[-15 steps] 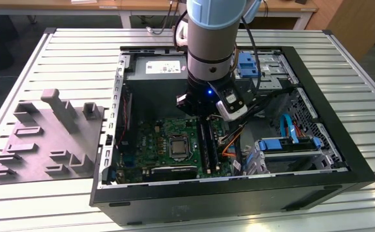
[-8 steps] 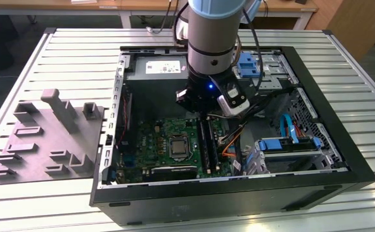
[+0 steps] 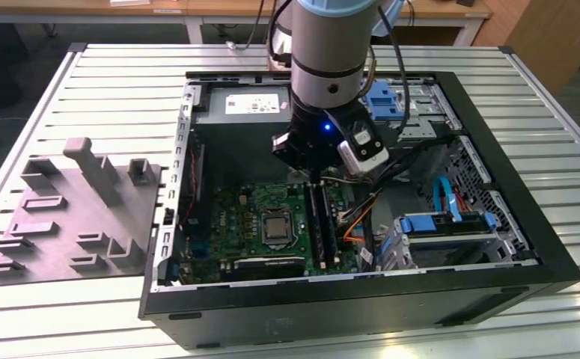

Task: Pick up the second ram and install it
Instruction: 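Press down the second ram until it locks into place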

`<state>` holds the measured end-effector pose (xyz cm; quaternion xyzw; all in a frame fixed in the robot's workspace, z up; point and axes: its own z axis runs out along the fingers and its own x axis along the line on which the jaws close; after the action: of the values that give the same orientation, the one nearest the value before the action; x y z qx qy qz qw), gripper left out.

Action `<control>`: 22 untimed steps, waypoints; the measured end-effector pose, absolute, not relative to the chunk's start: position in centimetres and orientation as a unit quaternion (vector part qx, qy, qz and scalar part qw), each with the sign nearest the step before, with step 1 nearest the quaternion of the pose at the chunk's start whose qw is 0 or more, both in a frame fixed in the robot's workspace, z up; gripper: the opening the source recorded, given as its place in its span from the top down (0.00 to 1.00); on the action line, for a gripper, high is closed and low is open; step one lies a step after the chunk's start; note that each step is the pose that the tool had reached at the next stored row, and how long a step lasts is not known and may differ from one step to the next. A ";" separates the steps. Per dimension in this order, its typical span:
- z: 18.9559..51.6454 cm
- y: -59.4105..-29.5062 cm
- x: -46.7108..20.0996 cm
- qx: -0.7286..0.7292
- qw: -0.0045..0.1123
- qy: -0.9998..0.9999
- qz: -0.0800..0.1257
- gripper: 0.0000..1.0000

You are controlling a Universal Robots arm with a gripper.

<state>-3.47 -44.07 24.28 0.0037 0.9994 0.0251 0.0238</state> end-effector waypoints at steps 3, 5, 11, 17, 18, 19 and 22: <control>24.3 -44.5 -3.5 0.004 0.024 0.999 0.025 0.89; 24.3 -45.0 -3.5 0.004 0.024 0.999 0.025 0.89; 24.3 -46.5 -3.5 0.004 0.024 0.999 0.025 0.89; 24.3 -48.0 -3.5 0.004 0.024 0.999 0.025 0.89; 24.3 -48.2 -3.5 0.004 0.024 0.999 0.025 0.89; 24.3 -48.5 -3.5 0.004 0.024 0.999 0.025 0.89; 24.3 -49.1 -3.5 0.004 0.024 0.999 0.024 0.89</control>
<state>-3.47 -49.14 24.27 0.0037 0.9994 0.0244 0.0237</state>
